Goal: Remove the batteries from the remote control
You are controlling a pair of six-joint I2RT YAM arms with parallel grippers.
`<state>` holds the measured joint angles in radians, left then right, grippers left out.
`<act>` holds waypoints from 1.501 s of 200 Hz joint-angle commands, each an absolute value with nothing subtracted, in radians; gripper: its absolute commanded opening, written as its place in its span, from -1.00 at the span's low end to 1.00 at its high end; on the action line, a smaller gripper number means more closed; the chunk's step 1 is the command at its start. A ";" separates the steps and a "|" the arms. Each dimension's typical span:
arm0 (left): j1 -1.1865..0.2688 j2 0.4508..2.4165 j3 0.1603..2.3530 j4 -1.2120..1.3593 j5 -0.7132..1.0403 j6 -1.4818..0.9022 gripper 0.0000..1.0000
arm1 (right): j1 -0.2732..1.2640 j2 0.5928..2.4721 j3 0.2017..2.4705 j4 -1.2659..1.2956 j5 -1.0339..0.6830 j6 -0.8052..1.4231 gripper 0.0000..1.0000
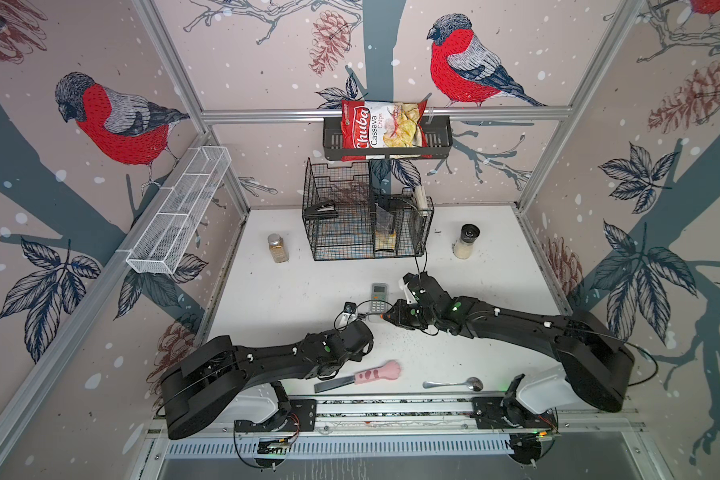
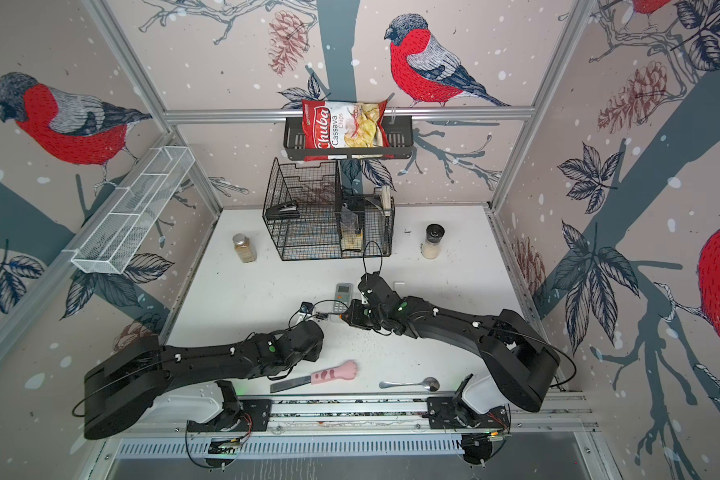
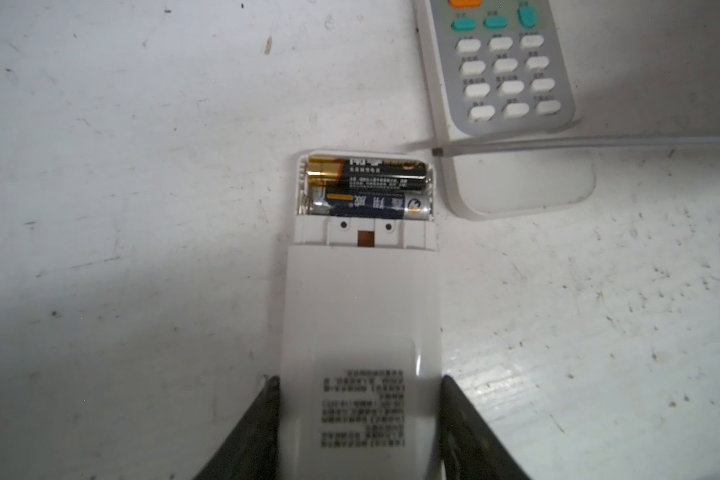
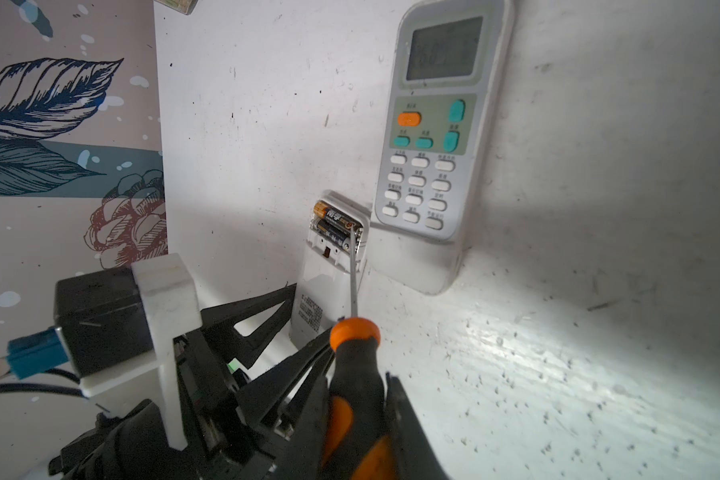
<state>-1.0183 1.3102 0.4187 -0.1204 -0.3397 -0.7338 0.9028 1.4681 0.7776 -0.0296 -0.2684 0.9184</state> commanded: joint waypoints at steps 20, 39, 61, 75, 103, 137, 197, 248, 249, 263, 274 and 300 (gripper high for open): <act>-1.015 1.335 0.393 -0.322 -0.101 -0.770 -0.29 | 0.904 1.478 0.781 0.000 -0.273 0.926 -1.00; -1.015 1.336 0.392 -0.322 -0.101 -0.770 -0.29 | 0.906 1.481 0.781 0.004 -0.275 0.927 -1.00; -1.015 1.335 0.391 -0.321 -0.098 -0.770 -0.30 | 0.907 1.478 0.778 0.002 -0.273 0.931 -1.00; -1.016 1.335 0.391 -0.320 -0.099 -0.770 -0.30 | 0.908 1.480 0.775 0.004 -0.275 0.932 -1.00; -1.015 1.336 0.393 -0.320 -0.099 -0.770 -0.31 | 0.911 1.483 0.775 0.004 -0.275 0.936 -1.00; -1.015 1.336 0.393 -0.319 -0.097 -0.767 -0.32 | 0.910 1.482 0.769 0.005 -0.272 0.938 -1.00; -1.015 1.336 0.393 -0.319 -0.097 -0.765 -0.34 | 0.913 1.484 0.768 0.008 -0.273 0.942 -1.00; -1.016 1.335 0.392 -0.317 -0.097 -0.765 -0.35 | 0.917 1.485 0.767 0.010 -0.275 0.949 -1.00; -1.015 1.335 0.392 -0.317 -0.097 -0.765 -0.35 | 0.916 1.486 0.767 0.011 -0.275 0.948 -1.00; -1.015 1.336 0.392 -0.315 -0.095 -0.764 -0.35 | 0.919 1.490 0.767 0.017 -0.276 0.951 -1.00; -1.015 1.336 0.392 -0.315 -0.094 -0.764 -0.36 | 0.922 1.492 0.766 0.024 -0.279 0.952 -1.00; -1.015 1.335 0.391 -0.315 -0.094 -0.764 -0.37 | 0.923 1.498 0.767 0.047 -0.295 0.952 -1.00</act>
